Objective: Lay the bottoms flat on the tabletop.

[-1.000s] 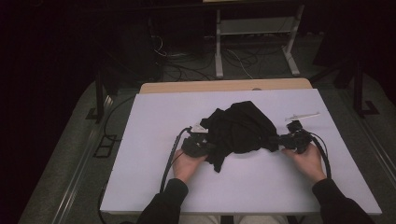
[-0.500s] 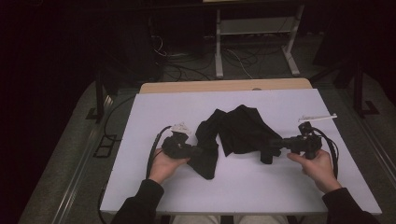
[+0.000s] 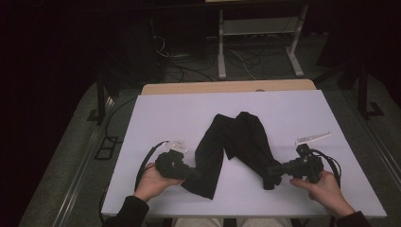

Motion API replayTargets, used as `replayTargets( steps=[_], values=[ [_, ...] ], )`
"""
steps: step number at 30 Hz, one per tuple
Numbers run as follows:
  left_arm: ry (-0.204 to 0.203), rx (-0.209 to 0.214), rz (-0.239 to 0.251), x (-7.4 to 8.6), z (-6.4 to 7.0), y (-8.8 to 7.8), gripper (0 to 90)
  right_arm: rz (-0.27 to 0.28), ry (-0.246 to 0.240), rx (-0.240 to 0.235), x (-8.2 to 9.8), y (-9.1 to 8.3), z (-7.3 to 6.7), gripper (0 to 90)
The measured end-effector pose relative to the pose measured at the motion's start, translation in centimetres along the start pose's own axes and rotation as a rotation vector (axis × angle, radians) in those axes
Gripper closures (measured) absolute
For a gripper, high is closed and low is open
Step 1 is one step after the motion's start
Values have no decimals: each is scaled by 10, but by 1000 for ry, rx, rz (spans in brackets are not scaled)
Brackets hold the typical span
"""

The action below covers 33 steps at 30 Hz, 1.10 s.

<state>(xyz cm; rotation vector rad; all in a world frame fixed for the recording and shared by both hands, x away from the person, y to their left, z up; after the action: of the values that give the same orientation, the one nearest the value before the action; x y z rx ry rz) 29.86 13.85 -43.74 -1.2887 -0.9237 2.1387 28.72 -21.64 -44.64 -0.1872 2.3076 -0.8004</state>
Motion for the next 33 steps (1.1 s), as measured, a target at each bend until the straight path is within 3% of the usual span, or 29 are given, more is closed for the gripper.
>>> replayTargets(
  steps=[6, 10, 14, 22, 26, 33],
  values=[
    [19, 92, -17, 10, 15, 5, 863, -47, 4, -25, 20, 3, -8, 864],
    [48, 145, -65, 15, 28, 10, 863, -68, 14, -34, 29, 2, -12, 864],
    [68, 174, -102, 19, 36, 15, 863, -92, 8, -56, 36, 3, -20, 864],
    [88, 216, -127, 22, 43, 16, 862, -144, -24, -91, 46, 8, -36, 863],
    [97, 232, -151, 24, 45, 20, 861, -188, -28, -107, 51, 12, -41, 863],
    [121, 278, -185, 23, 51, 32, 861, -333, -49, -131, 66, 25, -50, 858]
  ],
)
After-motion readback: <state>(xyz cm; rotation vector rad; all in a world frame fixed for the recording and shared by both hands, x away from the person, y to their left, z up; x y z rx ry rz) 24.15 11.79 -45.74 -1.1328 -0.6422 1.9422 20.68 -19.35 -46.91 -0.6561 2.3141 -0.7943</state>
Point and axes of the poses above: each handheld gripper's, and its own axes: y roughly forward along the jaws, x roughly out of its underside, z roughly to its right, the point moved 4 cm from there along y, roughly forward along the jaws, and after that the axes turned 6 degrees about -z, right-handed, at the moved point
